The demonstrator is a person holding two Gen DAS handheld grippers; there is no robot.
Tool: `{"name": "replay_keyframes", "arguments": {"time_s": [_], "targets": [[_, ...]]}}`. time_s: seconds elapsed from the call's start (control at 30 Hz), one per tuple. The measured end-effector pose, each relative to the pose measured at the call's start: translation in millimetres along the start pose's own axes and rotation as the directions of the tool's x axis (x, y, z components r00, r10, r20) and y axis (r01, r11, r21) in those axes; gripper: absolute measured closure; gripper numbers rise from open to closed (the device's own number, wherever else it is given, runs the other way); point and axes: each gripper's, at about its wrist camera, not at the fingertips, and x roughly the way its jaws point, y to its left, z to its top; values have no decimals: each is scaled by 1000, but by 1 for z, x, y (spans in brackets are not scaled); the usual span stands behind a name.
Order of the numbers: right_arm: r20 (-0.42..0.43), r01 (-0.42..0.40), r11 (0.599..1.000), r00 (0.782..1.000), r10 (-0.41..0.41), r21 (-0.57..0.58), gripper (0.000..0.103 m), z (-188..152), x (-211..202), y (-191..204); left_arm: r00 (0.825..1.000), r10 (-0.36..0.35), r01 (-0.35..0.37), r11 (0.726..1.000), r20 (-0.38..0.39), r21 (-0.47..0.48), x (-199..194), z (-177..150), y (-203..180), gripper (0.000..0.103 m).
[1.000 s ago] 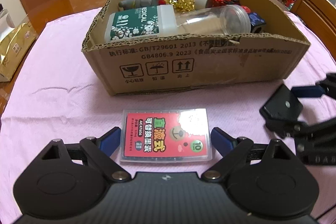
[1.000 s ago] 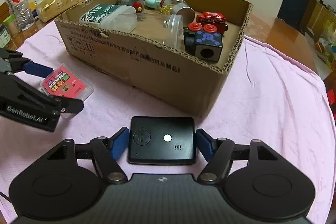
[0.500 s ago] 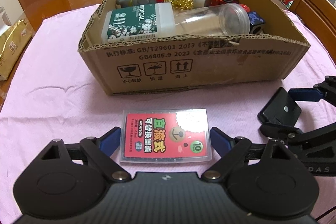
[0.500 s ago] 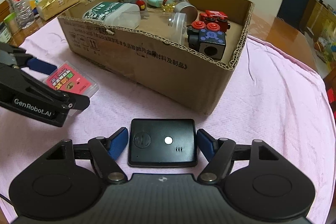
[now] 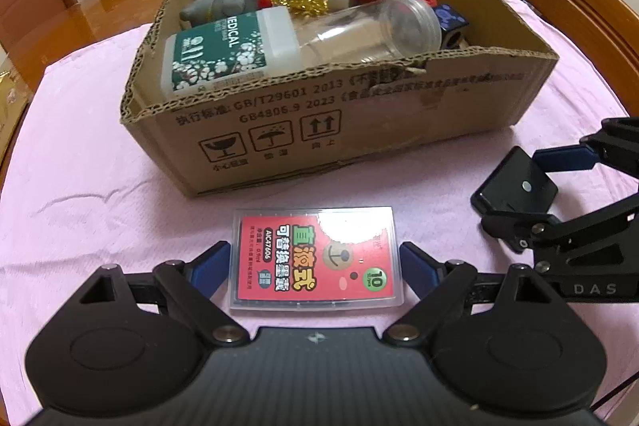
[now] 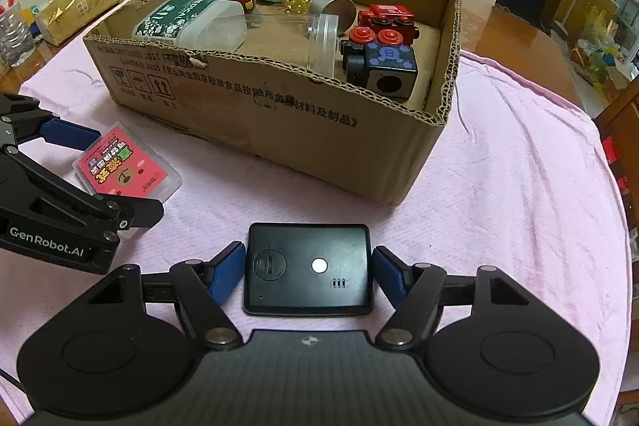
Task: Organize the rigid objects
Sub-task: 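Carry the pink card case into the box with the left gripper while the right drops the black case in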
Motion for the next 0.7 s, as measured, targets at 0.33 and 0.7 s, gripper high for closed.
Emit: {"name": "replay_keyframes", "arguments": {"time_s": [0.33,0.7], "targets": [[-19,-54,998,998,54,-22,30,-4,-10,-7,999,-30,30,999,-12,42,-12,-1,0,14],[-8,-121,992,993,121,-28,30,7,-37,-28,998,-56,56,993,-6,101,-51,13,-2,14]]}}
